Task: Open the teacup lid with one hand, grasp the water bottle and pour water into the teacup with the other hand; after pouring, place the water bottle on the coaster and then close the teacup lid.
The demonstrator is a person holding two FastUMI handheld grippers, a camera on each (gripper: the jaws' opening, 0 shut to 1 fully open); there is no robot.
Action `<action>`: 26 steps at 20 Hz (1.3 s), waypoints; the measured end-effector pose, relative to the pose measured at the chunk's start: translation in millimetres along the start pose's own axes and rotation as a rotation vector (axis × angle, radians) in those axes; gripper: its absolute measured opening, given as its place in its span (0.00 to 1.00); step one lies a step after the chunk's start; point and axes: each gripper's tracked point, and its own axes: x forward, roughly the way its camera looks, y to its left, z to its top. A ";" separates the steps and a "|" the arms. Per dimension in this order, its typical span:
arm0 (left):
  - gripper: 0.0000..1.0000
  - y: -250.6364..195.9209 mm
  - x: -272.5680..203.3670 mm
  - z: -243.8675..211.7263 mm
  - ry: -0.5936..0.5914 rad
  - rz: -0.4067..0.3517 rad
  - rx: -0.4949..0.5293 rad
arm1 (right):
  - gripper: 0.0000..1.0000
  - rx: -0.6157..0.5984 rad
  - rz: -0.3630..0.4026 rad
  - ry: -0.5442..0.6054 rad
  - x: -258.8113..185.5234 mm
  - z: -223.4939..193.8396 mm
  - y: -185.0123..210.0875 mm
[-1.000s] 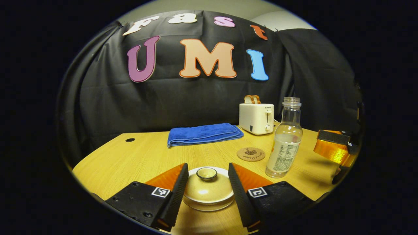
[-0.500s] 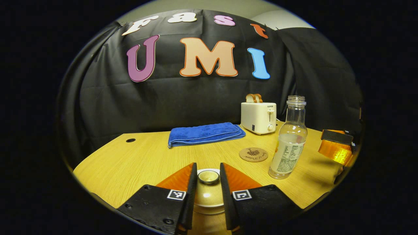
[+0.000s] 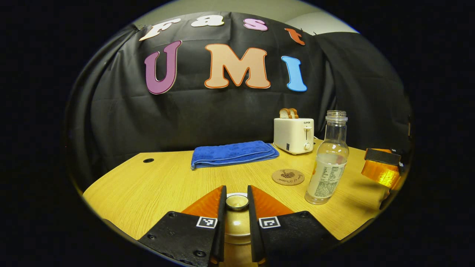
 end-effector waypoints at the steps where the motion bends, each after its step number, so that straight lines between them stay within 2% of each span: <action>1: 0.26 3.2 -2.6 2.3 -0.015 0.012 -0.006 | 0.92 0.000 0.002 0.001 0.7 0.7 1.1; 5: 0.25 12.8 -9.3 11.4 -0.083 0.052 -0.046 | 0.99 0.001 0.015 0.002 2.3 0.6 3.1; 6: 0.25 13.9 -9.0 10.8 -0.081 0.057 -0.045 | 0.96 0.001 0.022 0.002 1.8 -0.5 4.0; 8: 0.25 17.0 -11.5 8.7 -0.078 0.070 -0.040 | 0.96 0.002 0.041 0.004 3.6 -0.8 7.2; 11: 0.25 26.8 -18.6 9.0 -0.081 0.095 -0.031 | 0.92 0.005 0.110 0.009 8.9 -2.0 19.9; 12: 0.25 30.0 -21.1 8.5 -0.084 0.104 -0.028 | 0.94 0.005 0.115 0.009 11.0 -2.8 21.1; 13: 0.24 34.0 -23.2 8.3 -0.085 0.113 -0.026 | 0.96 0.006 0.110 0.012 15.1 -3.3 19.4; 14: 0.25 37.9 -26.5 7.8 -0.087 0.122 -0.026 | 0.92 0.005 0.105 0.015 19.2 -4.6 18.3; 16: 0.25 49.3 -32.2 7.9 -0.091 0.142 -0.029 | 0.92 0.005 0.101 0.028 26.8 -7.8 19.9; 17: 0.25 55.6 -34.9 6.8 -0.090 0.153 -0.030 | 0.96 0.005 0.098 0.039 30.9 -9.4 19.4; 21: 0.24 84.4 -48.6 5.2 -0.097 0.207 -0.039 | 0.96 -0.001 0.089 0.100 44.0 -20.4 23.4; 22: 0.24 90.7 -52.3 4.7 -0.099 0.221 -0.037 | 0.92 -0.002 0.087 0.116 46.2 -23.9 24.4; 23: 0.24 97.0 -55.0 4.8 -0.097 0.230 -0.036 | 0.96 -0.003 0.085 0.127 50.0 -24.9 26.3; 26: 0.25 110.6 -62.6 2.5 -0.099 0.252 -0.034 | 0.96 -0.010 0.080 0.156 59.2 -30.3 31.4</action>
